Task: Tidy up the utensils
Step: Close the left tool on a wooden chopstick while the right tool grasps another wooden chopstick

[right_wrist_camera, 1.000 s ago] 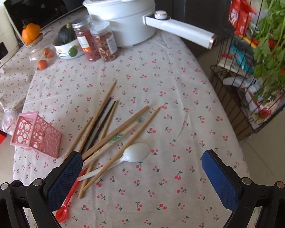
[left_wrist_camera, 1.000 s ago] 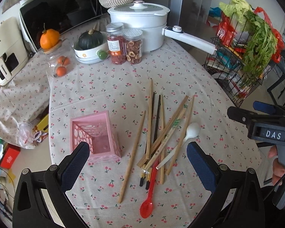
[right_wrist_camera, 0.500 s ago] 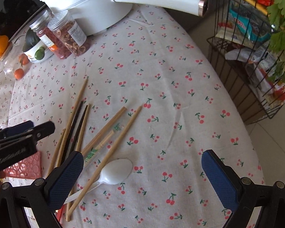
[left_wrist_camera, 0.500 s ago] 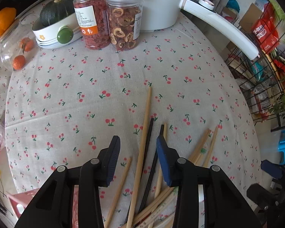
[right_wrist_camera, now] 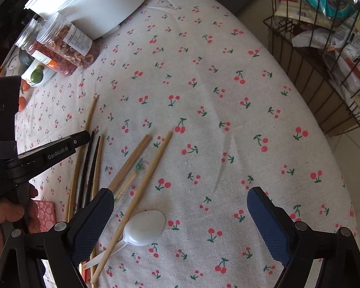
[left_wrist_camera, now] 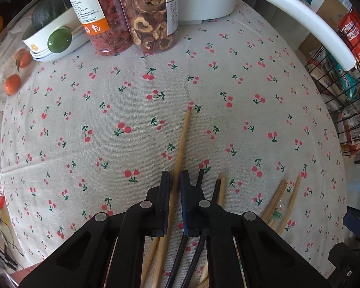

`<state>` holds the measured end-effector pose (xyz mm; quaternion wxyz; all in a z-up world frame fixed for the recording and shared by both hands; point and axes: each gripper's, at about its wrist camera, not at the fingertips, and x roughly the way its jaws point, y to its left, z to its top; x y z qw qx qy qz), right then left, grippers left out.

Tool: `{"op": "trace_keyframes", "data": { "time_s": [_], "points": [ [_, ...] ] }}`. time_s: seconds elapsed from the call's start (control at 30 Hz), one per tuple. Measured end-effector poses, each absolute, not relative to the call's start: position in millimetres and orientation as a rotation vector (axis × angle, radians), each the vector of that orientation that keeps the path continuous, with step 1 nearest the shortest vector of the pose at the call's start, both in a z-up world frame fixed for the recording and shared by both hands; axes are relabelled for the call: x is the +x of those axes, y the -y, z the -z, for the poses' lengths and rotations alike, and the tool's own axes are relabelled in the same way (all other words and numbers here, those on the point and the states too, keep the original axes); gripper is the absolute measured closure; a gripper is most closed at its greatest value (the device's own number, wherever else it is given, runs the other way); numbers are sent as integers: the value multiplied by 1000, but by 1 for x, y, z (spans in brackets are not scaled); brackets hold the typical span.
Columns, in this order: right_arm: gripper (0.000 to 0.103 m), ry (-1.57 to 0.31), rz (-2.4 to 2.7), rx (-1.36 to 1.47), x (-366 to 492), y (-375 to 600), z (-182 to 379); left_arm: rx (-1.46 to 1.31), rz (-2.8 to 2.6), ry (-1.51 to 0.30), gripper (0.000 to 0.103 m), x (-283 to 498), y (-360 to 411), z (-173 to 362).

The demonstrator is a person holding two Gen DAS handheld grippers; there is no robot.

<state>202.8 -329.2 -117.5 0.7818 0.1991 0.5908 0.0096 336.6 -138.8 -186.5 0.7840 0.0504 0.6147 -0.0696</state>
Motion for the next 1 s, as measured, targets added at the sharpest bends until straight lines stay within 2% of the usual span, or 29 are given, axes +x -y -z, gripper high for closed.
{"op": "trace_keyframes", "data": {
  "time_s": [0.3,0.43,0.5,0.57,0.73,0.83,1.0],
  "points": [
    [11,-1303,9,480,210,336,137,107,308,-1155,96,277,129,112],
    [19,-1312,2,538,213,331,145,87,364,-1068,96,231,104,73],
    [26,-1323,-9,547,215,324,150,64,382,-1033,96,211,92,57],
    [37,-1340,-11,538,218,315,156,33,392,-1002,96,190,76,43],
    [53,-1353,17,455,224,293,160,-41,401,-956,96,152,42,29],
    [57,-1356,56,388,224,280,161,-81,403,-940,96,133,23,25],
    [58,-1369,66,305,224,258,161,-139,393,-903,97,113,0,28]
  ]
}}
